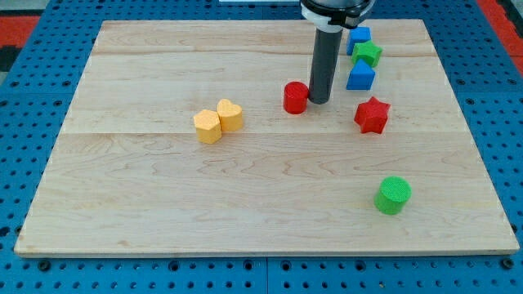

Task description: Push red circle near to yellow heart

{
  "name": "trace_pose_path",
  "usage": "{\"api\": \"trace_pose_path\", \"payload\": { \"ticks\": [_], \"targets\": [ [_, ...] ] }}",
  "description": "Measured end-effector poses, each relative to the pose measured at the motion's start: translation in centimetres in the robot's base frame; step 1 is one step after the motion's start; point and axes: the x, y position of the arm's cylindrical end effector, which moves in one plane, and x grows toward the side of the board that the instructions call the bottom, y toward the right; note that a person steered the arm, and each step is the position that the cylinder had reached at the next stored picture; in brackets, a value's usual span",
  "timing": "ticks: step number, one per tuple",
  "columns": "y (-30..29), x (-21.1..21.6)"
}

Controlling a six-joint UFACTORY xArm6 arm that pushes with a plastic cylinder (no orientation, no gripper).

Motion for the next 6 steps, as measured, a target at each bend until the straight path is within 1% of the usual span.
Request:
{"api": "trace_pose_path", "payload": {
  "ticks": [3, 4, 5, 6],
  "targets": [
    [0.5, -1.9],
    [-3.5, 0.8],
    [-6.7, 2.5],
    [-8.6, 2.8]
  ]
}}
